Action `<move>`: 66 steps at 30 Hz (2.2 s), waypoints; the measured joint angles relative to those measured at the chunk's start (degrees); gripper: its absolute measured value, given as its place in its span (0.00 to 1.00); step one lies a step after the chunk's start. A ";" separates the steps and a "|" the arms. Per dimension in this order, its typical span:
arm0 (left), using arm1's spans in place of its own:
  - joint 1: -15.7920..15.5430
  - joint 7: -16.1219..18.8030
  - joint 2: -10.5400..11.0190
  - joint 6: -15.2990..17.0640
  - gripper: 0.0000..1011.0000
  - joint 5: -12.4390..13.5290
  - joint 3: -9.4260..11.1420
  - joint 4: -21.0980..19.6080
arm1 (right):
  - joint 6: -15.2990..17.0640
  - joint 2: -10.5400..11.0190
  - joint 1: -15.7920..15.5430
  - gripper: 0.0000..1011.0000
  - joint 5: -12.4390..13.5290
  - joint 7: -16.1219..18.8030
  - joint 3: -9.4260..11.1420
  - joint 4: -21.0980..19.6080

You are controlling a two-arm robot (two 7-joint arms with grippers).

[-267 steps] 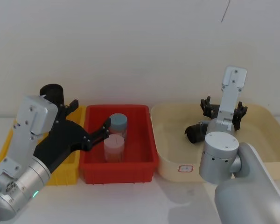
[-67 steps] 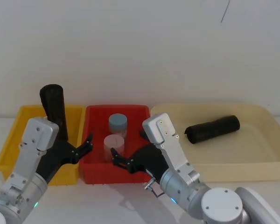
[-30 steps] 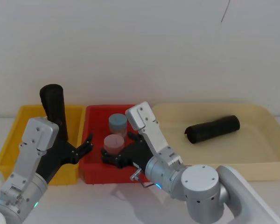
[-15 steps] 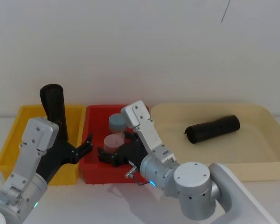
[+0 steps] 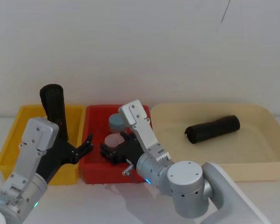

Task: Pick up the garbage bag with the one hand and transfer it to the other hand.

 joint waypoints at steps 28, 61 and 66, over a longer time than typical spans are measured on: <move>0.00 0.00 0.00 0.00 0.99 0.00 0.00 0.00 | 0.04 0.69 -1.51 0.67 2.35 -1.35 8.47 -9.51; 0.00 0.00 0.00 0.00 0.99 0.00 0.00 0.00 | 1.55 3.76 -4.45 0.75 -3.85 -10.44 16.28 -7.66; 0.00 0.00 0.00 0.00 0.99 0.00 0.00 0.00 | 2.92 4.10 -5.55 0.89 -3.74 -9.56 16.86 -8.35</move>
